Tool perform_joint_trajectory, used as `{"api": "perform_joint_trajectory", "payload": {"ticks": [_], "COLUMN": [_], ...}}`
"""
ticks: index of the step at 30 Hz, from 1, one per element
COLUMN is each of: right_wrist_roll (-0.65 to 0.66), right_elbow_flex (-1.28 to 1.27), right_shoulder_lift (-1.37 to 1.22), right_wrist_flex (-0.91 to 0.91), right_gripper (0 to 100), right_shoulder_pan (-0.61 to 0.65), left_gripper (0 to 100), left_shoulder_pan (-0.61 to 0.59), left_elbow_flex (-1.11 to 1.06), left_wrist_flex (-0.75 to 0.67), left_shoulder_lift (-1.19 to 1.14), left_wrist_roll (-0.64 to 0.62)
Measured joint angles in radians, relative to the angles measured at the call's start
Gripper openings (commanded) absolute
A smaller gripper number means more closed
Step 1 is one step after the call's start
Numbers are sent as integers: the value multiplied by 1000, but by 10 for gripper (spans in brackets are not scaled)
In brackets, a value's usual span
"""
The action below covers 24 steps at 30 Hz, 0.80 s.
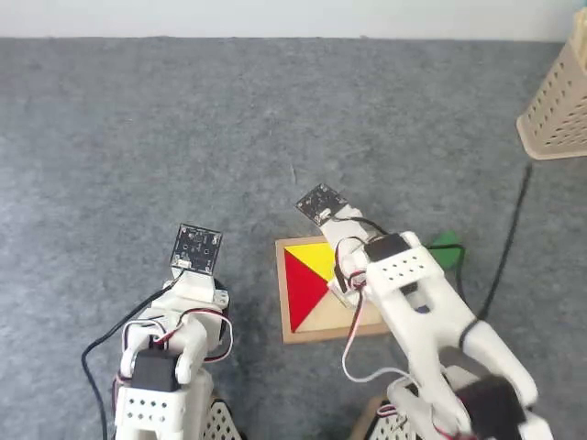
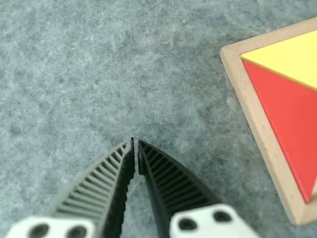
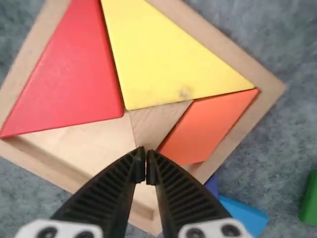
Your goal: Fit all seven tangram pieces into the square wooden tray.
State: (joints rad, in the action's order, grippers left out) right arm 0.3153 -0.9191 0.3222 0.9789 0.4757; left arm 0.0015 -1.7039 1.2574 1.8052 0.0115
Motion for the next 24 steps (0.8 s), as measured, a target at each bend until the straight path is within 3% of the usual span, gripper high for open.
{"api": "perform_joint_trajectory", "payload": {"ticks": [15,24], "right_wrist_roll": [-2,0], "right_elbow_flex": [77,74], "right_shoulder_lift": [-98,92], "right_wrist_flex": [-68,-25], "right_gripper": [7,10], "right_shoulder_pan": [-64,-124], "left_gripper": [12,12], "left_shoulder_pan": [0,0], "left_elbow_flex": [0,0], "left_wrist_flex": [0,0], "left_shoulder_lift": [0,0], "left_wrist_roll": [0,0]}}
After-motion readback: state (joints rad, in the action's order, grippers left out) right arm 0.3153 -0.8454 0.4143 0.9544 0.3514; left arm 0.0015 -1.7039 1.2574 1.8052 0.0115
